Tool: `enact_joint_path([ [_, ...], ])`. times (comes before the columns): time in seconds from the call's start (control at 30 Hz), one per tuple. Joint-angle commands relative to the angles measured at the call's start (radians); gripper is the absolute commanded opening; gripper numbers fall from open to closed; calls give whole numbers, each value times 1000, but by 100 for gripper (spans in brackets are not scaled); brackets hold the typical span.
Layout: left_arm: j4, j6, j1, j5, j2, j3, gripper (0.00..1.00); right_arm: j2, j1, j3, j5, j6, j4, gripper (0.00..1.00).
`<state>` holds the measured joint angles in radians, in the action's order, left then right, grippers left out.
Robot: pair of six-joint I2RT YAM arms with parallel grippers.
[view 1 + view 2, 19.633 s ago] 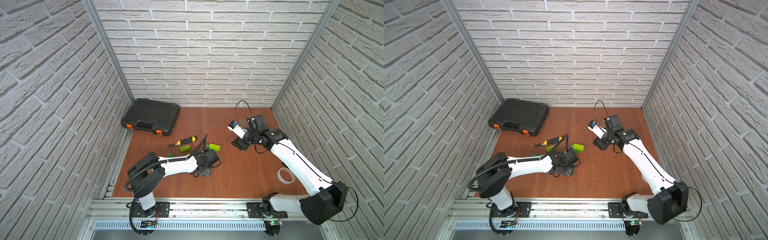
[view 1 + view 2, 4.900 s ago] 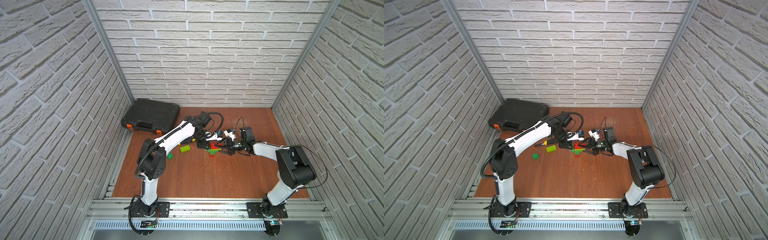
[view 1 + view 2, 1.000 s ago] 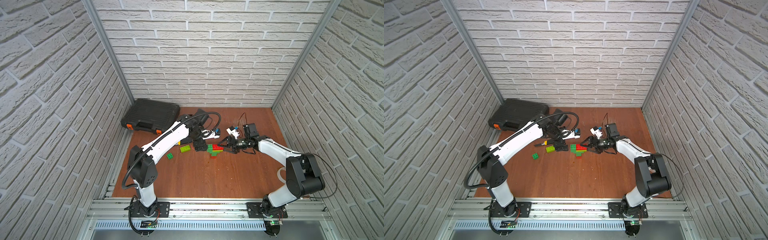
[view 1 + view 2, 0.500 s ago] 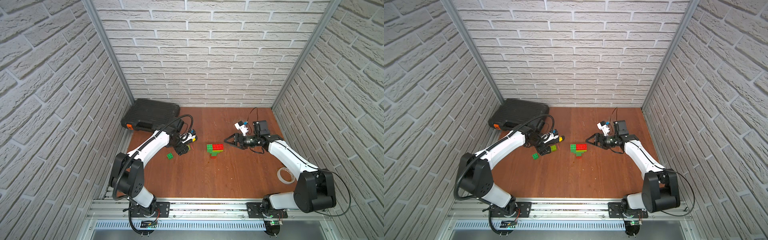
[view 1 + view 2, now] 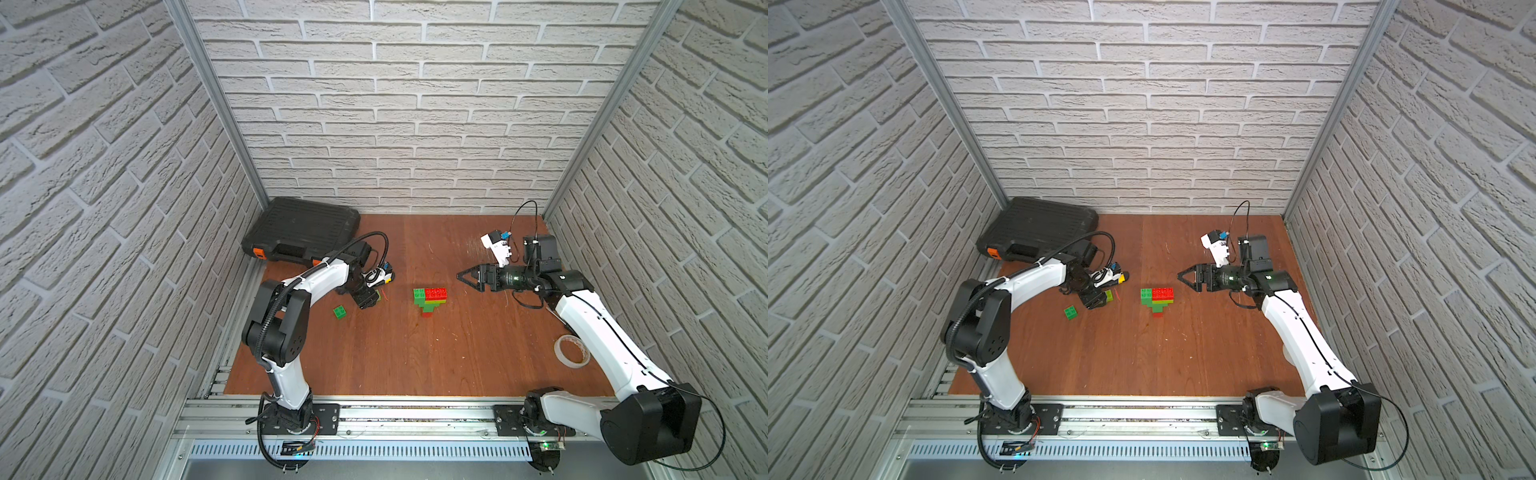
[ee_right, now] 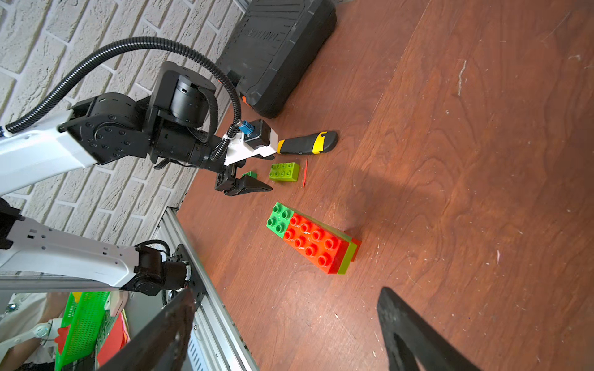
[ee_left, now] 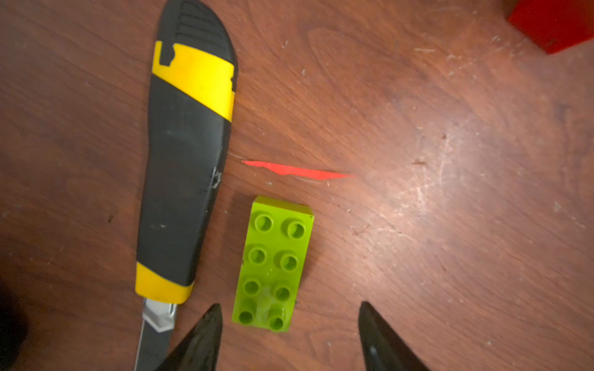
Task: Assemble a spoon with lego
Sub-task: Pick up the lego brick from the center of the board, then place the lego brick at the center of the board.
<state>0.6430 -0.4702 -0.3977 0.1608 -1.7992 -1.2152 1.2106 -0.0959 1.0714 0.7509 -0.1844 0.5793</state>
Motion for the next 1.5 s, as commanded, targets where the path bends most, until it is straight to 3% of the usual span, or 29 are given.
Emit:
enact_joint_path([
  [0.0, -32, -37, -4, -18, -24, -24, 64, -6, 1, 31, -14, 32, 20, 88],
  [0.27, -47, -58, -40, -57, -73, -6, 45, 1, 1, 45, -27, 35, 25, 88],
  [0.4, -54, -59, -56, -74, -70, 2, 19, -7, 1, 58, -44, 41, 34, 88],
  [0.53, -54, -56, -67, -84, -23, 27, 4, -29, 1, 68, -59, 66, 48, 87],
  [0.77, -25, -21, -140, -125, 206, 174, 1, -171, 0, -13, -89, 166, -35, 86],
  [1.0, 16, 42, -367, -152, 405, 296, 2, -296, -5, -65, -154, 351, 12, 86],
  [1.23, -81, 101, -613, -168, 321, 298, 5, -331, -8, -74, -168, 401, 62, 86],
  [1.47, -111, 98, -667, -134, 154, 212, 8, -342, -8, -85, -180, 437, 93, 86],
])
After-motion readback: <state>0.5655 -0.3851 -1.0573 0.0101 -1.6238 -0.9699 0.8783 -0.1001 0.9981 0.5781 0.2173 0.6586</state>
